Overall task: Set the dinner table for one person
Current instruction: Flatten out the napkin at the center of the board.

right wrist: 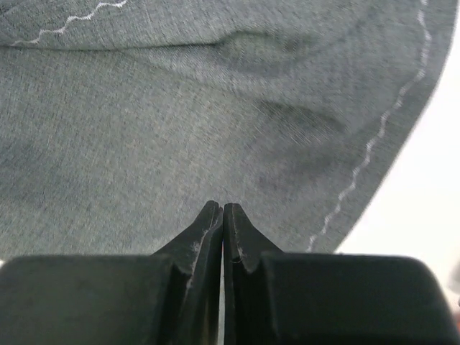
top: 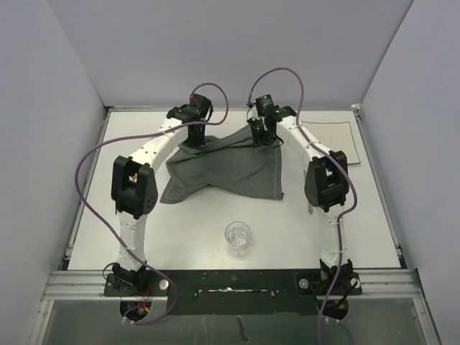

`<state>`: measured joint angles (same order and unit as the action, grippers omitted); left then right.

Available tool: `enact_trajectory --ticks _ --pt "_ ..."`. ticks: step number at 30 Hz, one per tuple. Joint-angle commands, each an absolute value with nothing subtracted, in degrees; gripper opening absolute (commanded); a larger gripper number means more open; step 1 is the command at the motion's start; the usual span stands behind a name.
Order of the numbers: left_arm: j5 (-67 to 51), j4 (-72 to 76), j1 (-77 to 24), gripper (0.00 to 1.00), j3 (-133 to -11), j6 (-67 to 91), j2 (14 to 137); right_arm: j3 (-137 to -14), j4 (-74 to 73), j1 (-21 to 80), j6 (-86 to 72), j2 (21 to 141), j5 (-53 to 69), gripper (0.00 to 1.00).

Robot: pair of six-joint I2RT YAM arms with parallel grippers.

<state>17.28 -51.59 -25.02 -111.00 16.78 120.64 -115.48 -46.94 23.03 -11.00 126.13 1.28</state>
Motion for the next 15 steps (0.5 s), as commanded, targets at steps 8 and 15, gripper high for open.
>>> enact_trajectory --ticks 8,15 --pt "12.07 -56.4 -24.59 0.0 -126.65 18.2 136.33 -128.59 -51.83 24.65 -9.35 137.59 3.99 0.0" --pt "11.29 -62.37 -23.87 0.0 -139.87 17.72 146.57 -134.12 -55.02 24.35 -7.21 142.91 2.37 0.0"
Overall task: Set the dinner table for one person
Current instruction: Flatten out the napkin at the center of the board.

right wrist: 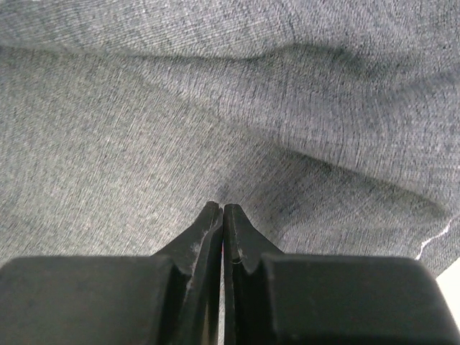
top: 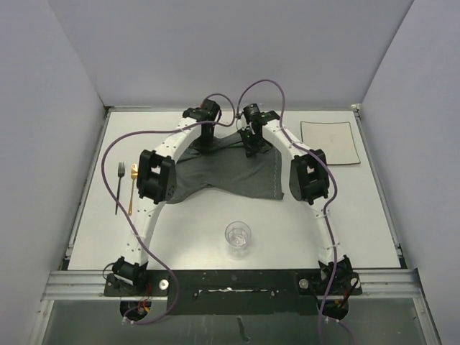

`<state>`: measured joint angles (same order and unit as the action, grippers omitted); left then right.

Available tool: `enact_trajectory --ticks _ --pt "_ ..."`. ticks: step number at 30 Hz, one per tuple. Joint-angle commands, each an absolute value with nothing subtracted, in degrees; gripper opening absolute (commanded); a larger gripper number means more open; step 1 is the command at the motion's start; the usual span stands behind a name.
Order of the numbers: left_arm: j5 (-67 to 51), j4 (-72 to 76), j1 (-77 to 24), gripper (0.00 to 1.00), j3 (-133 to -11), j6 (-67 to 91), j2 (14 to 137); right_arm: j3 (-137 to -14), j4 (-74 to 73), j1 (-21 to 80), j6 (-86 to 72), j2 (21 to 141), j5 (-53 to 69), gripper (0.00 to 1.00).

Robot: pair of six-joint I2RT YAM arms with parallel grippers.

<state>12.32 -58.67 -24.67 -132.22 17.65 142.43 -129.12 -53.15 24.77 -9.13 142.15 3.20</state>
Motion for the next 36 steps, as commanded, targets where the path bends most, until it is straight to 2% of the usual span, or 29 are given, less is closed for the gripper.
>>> enact_trajectory --ticks 1,10,16,19,25,31,36 --pt "11.19 -62.85 -23.72 0.0 -141.59 17.55 147.74 -134.98 -55.47 24.19 -6.93 143.77 2.08 0.0" --pt "9.5 -64.24 -18.48 0.0 -151.89 17.38 154.83 -144.76 -57.83 21.43 -6.12 150.62 -4.11 0.0" --pt "9.27 -62.17 -16.45 0.0 -153.61 15.86 154.84 -146.5 -52.08 19.46 -8.94 149.42 -7.92 0.0" --pt "8.32 -59.35 -16.56 0.12 -151.44 14.2 152.34 -146.2 -49.46 18.53 -9.8 147.15 -6.23 0.0" --pt "7.65 -58.04 -16.89 0.5 -150.95 11.87 148.71 -145.68 -45.91 18.29 -6.81 140.62 0.79 0.08" --pt "9.15 -59.61 -19.25 0.67 -150.25 9.74 140.46 -138.16 -44.78 19.03 -7.16 127.65 8.43 0.21" --pt "14.15 -59.77 -22.21 0.74 -144.39 8.51 130.16 -134.11 -52.3 21.4 -5.33 119.86 3.62 0.44"
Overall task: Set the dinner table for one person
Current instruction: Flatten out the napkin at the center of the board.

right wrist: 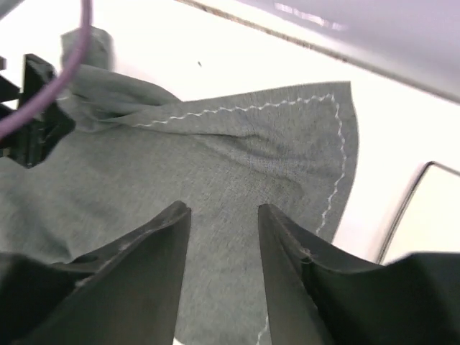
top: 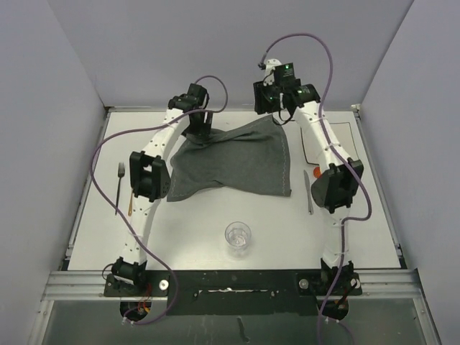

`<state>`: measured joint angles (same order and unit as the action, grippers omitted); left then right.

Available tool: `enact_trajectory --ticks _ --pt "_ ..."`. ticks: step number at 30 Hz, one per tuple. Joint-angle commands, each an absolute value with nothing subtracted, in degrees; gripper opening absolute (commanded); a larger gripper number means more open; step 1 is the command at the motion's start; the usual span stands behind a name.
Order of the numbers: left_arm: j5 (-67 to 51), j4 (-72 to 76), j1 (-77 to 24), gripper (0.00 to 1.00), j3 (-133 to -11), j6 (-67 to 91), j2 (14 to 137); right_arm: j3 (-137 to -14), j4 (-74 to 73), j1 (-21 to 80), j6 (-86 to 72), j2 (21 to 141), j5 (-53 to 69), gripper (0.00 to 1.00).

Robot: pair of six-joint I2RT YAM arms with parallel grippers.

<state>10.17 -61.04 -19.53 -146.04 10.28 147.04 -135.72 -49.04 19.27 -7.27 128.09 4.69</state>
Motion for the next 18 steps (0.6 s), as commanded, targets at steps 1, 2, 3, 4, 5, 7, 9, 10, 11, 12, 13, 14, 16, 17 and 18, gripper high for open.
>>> enact_trajectory --ticks 1,2,3,4,5,7,9,10,11,12,13,14,16,17,18 --pt "14.69 -60.19 -22.76 0.75 -142.91 8.63 128.3 -133.36 -54.48 21.96 -5.08 119.02 2.47 0.46" --pt "15.23 -60.84 -23.25 0.76 -141.45 8.95 126.5 -131.63 -56.15 22.79 -4.78 117.83 1.39 0.48" --pt "15.93 -61.98 -23.88 0.76 -139.72 9.41 124.76 -128.88 -57.28 23.76 -4.56 116.11 0.32 0.49" --pt "16.38 -62.62 -24.43 0.77 -137.45 9.79 123.18 -125.31 -57.55 25.12 -4.46 114.46 -0.93 0.49" --pt "16.64 -63.25 -25.05 0.77 -135.05 10.57 121.33 -119.05 -57.34 26.23 -4.45 112.88 -2.12 0.5" --pt "16.17 -64.72 -25.77 0.78 -129.52 12.9 117.86 -110.51 -55.96 27.95 -4.82 109.86 -3.23 0.5" --pt "15.91 -65.47 -26.13 0.78 -122.42 15.4 115.34 -103.75 -54.71 28.95 -6.31 107.39 -3.51 0.5" --pt "15.55 -65.33 -26.26 0.78 -118.85 16.39 114.28 -100.43 -53.56 29.35 -6.93 106.02 -3.15 0.5" --pt "15.12 -65.17 -26.28 0.78 -115.19 17.42 113.38 -97.71 -52.19 29.59 -7.36 104.77 -2.72 0.5" --pt "14.52 -64.9 -26.2 0.79 -111.87 18.43 112.69 -94.96 -50.95 29.8 -7.7 103.54 -2.26 0.5" --pt "13.83 -64.54 -26.19 0.79 -108.86 19.35 112.12 -92.63 -49.67 29.96 -7.87 102.5 -2.03 0.5" --pt "13.05 -64.19 -26.15 0.79 -106.21 20.16 111.68 -91.12 -49.14 30.05 -8.09 101.84 -1.98 0.5" --pt "11.04 -62.73 -26.19 0.79 -101.2 21.36 110.9 -89.08 -48.87 30.48 -8.19 101.09 -2.22 0.5" --pt "9.9 -61.71 -26.19 0.79 -99.85 21.7 110.55 -88.25 -48.75 30.71 -8.18 100.79 -2.61 0.5" --pt "8.85 -60.61 -26.13 0.79 -97.76 21.97 110.29 -87.51 -48.7 30.99 -8.1 100.51 -3.08 0.5"
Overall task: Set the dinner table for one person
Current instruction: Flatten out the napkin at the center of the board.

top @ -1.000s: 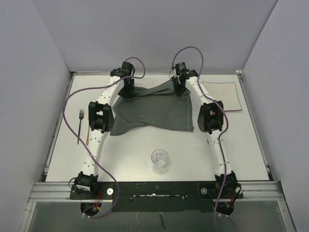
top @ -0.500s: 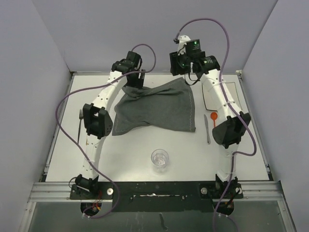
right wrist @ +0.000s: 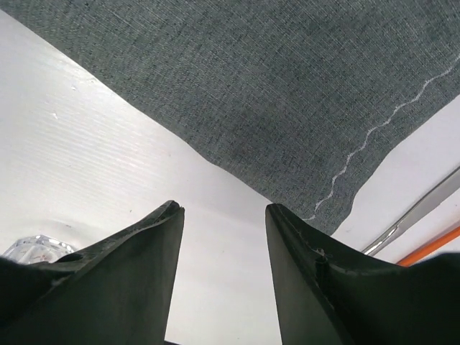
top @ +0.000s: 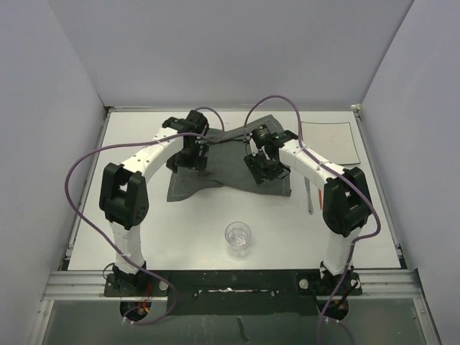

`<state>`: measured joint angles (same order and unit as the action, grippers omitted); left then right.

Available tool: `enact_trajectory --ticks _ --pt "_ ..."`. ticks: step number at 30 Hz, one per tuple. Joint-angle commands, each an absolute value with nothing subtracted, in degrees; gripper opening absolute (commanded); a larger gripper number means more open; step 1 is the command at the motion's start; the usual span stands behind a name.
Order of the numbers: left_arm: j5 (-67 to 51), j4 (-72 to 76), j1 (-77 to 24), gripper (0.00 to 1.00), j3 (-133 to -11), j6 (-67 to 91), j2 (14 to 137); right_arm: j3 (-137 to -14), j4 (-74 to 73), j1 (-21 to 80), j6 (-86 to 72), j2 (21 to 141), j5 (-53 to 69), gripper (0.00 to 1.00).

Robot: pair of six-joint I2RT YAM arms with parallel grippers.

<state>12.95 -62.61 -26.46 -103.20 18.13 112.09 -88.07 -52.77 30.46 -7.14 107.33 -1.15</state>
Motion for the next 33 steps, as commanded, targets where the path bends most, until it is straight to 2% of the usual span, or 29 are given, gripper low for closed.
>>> enact_trajectory --ticks 1,16,25,27,33 --pt "7.71 -59.72 -26.11 0.79 -96.42 22.24 110.22 -86.93 -48.59 31.35 -8.04 100.26 -3.86 0.5" --pt "2.4 -53.64 -26.72 0.79 -88.85 23.91 114.5 -78.72 -45.72 33.19 -8.7 99.67 -5.89 0.5" --pt "1.15 -52.67 -26.81 0.76 -87.12 23.87 117.9 -81.73 -44.53 33.13 -11.07 107.68 -8.47 0.48" --pt "0.99 -52.71 -26.81 0.68 -86.55 23.99 117.89 -84.64 -45.0 33.01 -11.46 110.49 -9.55 0.48" --pt "0.59 -58.67 -26.81 0.18 -89.86 22.28 116.72 -96.14 -46.47 30.92 -12.7 119.59 -11.84 0.47"
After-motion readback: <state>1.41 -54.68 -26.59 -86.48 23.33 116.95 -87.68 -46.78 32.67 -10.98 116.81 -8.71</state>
